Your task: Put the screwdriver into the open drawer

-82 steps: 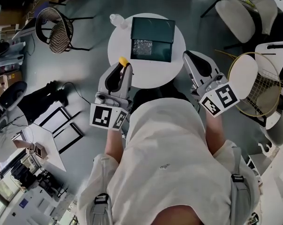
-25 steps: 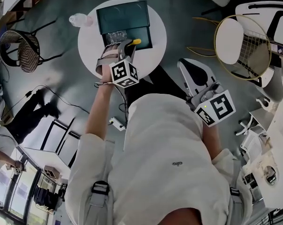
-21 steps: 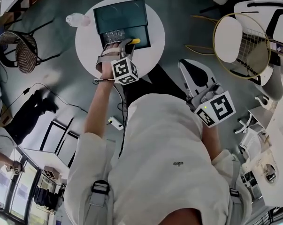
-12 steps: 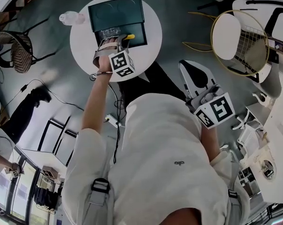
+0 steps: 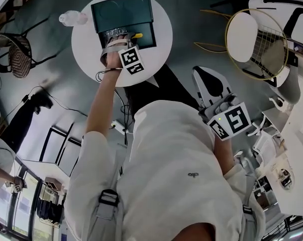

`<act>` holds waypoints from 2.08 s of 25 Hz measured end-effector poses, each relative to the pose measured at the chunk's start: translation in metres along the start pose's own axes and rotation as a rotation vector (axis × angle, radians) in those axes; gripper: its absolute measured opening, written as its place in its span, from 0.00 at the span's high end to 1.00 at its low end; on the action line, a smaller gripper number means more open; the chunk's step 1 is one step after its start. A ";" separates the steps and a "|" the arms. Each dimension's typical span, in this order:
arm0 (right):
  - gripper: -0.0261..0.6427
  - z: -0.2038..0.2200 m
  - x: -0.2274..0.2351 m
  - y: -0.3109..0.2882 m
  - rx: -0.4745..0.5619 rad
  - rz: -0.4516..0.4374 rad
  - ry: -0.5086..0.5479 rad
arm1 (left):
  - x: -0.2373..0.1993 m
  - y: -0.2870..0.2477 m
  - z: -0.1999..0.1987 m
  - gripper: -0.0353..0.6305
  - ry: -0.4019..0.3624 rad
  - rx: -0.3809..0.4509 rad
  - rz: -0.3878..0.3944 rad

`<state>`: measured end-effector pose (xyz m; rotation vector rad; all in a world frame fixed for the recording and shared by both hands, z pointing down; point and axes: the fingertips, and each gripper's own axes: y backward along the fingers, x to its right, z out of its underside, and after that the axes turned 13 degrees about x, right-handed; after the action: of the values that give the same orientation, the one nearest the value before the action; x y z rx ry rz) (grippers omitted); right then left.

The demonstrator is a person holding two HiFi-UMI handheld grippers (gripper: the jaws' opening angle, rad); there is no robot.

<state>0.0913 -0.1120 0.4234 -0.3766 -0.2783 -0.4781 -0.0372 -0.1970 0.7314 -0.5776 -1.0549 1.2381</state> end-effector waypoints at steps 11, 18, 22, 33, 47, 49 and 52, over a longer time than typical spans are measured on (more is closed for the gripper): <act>0.95 0.002 0.005 0.001 -0.006 0.023 -0.006 | 0.001 -0.015 0.005 0.83 -0.012 -0.011 0.035; 0.95 0.001 0.010 0.004 -0.004 0.030 -0.011 | 0.001 -0.017 0.005 0.83 -0.008 -0.012 0.044; 0.95 0.001 0.009 0.003 0.001 0.034 -0.013 | 0.004 -0.017 0.008 0.83 -0.007 -0.013 0.055; 0.95 0.001 0.014 0.009 0.008 0.038 -0.015 | 0.006 -0.017 0.002 0.79 0.011 -0.016 0.065; 0.95 -0.017 0.010 0.004 0.067 -0.017 0.007 | -0.027 0.026 -0.016 0.79 0.029 0.005 -0.050; 0.95 -0.024 0.011 0.004 0.083 -0.030 0.011 | -0.038 0.038 -0.023 0.79 0.034 0.009 -0.081; 0.95 -0.034 0.010 0.004 0.110 -0.051 0.019 | -0.053 0.058 -0.034 0.79 0.035 0.014 -0.135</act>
<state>0.1078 -0.1262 0.3953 -0.2585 -0.2950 -0.5137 -0.0328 -0.2248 0.6510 -0.5073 -1.0380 1.1134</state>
